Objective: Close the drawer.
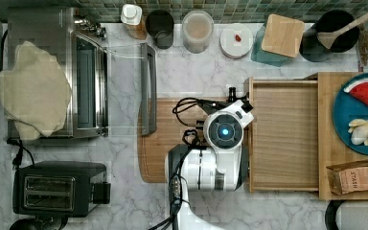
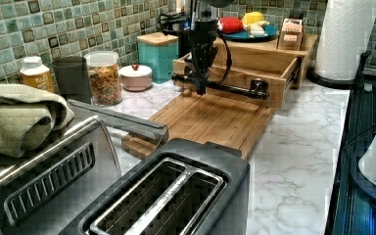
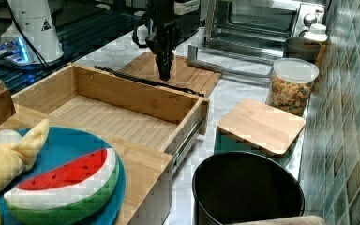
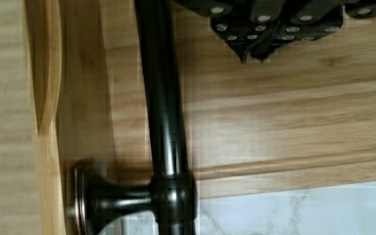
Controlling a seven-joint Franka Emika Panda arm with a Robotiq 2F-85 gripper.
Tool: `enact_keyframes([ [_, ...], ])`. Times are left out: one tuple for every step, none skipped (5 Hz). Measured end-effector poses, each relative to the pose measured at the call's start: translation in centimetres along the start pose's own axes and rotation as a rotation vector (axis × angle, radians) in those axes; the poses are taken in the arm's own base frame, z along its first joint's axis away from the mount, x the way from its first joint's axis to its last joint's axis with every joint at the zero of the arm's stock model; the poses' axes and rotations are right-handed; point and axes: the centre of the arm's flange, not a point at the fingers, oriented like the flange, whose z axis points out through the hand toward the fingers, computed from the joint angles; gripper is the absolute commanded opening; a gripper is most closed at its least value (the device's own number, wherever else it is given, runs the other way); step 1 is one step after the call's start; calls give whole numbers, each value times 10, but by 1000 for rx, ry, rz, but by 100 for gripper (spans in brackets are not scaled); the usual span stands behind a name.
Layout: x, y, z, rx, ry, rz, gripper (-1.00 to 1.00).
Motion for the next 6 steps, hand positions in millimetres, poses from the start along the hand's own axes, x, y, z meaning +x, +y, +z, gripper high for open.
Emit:
enact_keyframes([
  [-7, 18, 13, -3, -19, -20, -100],
  [-15, 38, 16, -6, -32, 8, -100],
  [-15, 40, 15, -10, -37, 9, -100],
  [-15, 43, 15, -19, -34, -11, -100],
  [-11, 56, 19, -14, -38, -227, -100],
  [-4, 86, 23, 7, -59, -338, -100],
])
